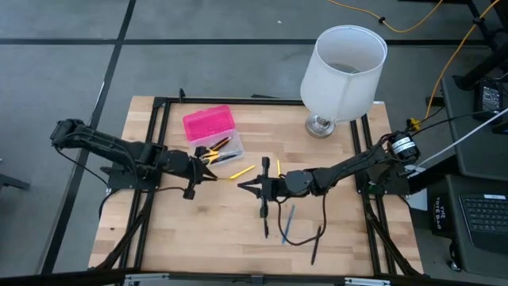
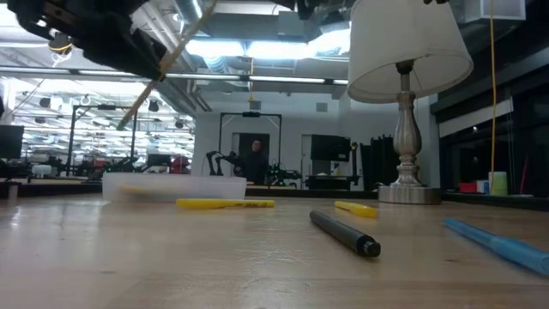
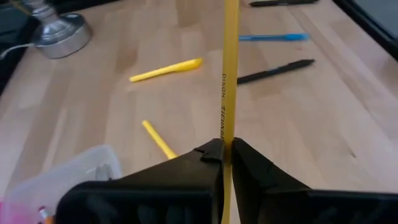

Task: Pick & place school supplies into a supply box
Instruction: Put the yellow pencil into the pink supply box

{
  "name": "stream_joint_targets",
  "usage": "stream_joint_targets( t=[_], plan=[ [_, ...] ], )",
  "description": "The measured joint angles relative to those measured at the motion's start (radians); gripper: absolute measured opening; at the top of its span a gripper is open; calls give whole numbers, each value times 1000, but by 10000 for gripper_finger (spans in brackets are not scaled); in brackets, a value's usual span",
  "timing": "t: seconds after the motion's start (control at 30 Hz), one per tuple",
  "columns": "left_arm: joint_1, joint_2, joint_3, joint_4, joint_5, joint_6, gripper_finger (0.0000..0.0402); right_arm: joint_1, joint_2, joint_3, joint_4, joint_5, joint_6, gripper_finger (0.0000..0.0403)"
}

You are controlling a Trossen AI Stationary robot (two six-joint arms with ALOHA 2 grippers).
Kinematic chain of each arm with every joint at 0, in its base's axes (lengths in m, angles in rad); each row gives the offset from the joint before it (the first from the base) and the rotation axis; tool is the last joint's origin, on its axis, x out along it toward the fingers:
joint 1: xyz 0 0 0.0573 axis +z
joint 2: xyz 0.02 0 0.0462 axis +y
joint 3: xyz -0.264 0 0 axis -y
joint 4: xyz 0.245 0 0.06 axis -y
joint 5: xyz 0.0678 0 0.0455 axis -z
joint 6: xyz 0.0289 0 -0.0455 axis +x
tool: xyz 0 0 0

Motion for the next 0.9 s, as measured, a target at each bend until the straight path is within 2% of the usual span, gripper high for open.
stream_joint_targets(
  t=[0.2,0.3,0.4,0.57,0.67,0.9],
  plan=[
    [49,0,0,0,0,-26,8,2,-8,0,3,3,-82,11],
    [61,0,0,0,0,-26,8,6,-15,0,-22,55,-54,11],
    [70,0,0,-2,-13,-29,8,5,-38,0,-144,100,-5,11],
    [84,1,0,-7,-72,-26,8,4,-111,-16,-348,61,83,6],
    [95,1,0,-3,-77,-33,8,4,-163,-88,-311,38,84,5],
    [94,1,0,-1,-111,-97,8,-4,-310,-362,-61,32,121,5]
  ],
)
